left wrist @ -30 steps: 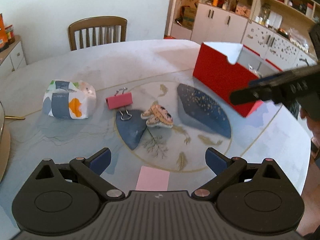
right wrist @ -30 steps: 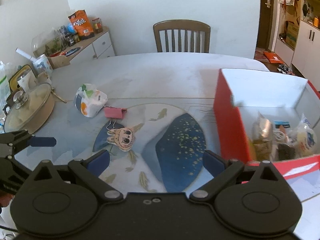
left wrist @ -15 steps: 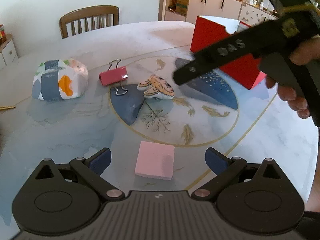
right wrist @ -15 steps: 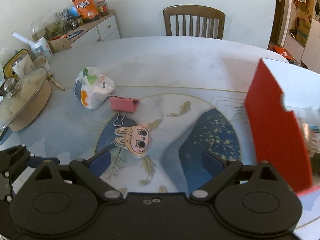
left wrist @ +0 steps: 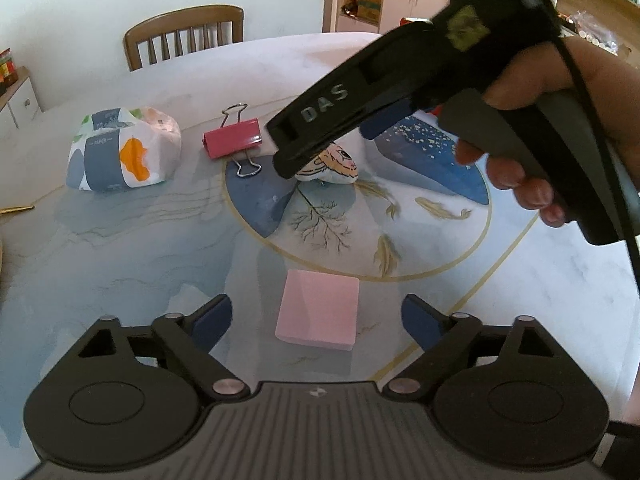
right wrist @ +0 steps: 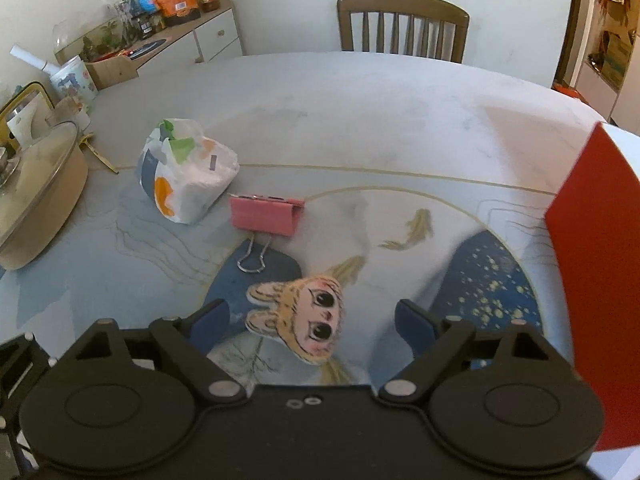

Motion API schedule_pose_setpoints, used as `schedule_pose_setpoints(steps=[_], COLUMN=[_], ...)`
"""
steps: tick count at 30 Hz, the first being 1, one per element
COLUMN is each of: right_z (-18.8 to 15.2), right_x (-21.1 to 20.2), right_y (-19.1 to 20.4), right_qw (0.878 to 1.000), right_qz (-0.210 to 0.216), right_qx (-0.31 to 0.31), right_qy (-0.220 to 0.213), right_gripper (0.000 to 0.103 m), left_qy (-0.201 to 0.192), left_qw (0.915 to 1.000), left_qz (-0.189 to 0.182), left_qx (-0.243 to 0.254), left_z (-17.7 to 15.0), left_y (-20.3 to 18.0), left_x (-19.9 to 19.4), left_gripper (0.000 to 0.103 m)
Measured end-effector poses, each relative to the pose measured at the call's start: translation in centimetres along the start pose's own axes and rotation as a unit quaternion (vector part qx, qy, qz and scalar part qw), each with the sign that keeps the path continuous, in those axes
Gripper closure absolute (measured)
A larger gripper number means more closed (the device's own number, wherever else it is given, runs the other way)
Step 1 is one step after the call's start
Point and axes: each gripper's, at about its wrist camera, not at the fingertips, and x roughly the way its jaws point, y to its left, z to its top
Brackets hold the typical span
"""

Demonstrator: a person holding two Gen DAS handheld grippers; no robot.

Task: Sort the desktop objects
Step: 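Grasp the pink sticky-note pad with the left gripper while the right gripper grasps the bunny plush, then carry the pink pad and bunny plush over the red box and lower them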

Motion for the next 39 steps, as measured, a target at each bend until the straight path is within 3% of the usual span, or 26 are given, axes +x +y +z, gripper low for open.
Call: schedule_pose_setpoints(steps=[9, 14, 19, 24, 39], right_z=[0.3, 0.2, 0.3, 0.2, -2.1], right_x=[1.8, 2.1, 2.1, 1.7, -3.1], right_y=[0.6, 0.6, 0.8, 0.6, -2.0], right_qw=[1.000, 1.000, 0.999, 0.999, 1.000], right_qz=[-0.001, -0.009, -0.019, -0.024, -0.006], right_qx=[0.003, 0.001, -0.009, -0.010, -0.011], right_qy=[0.024, 0.027, 0.031, 0.032, 0.029], right_gripper=[0.025, 0.030, 0.044, 0.051, 0.052], left_qy=[0.005, 0.007, 0.005, 0.005, 0.006], left_qw=[0.9999, 0.9996, 0.9995, 0.9995, 0.9993], left_qz=[0.009, 0.015, 0.017, 0.021, 0.030], left_qx=[0.012, 0.023, 0.027, 0.022, -0.023], left_z=[0.0, 0.4, 0.5, 0.5, 1.0], left_y=[-0.3, -0.9, -1.2, -1.3, -1.1], left_x=[0.2, 0.4, 0.3, 0.2, 0.1], left_gripper=[0.032, 0.047, 0.062, 0.062, 0.063])
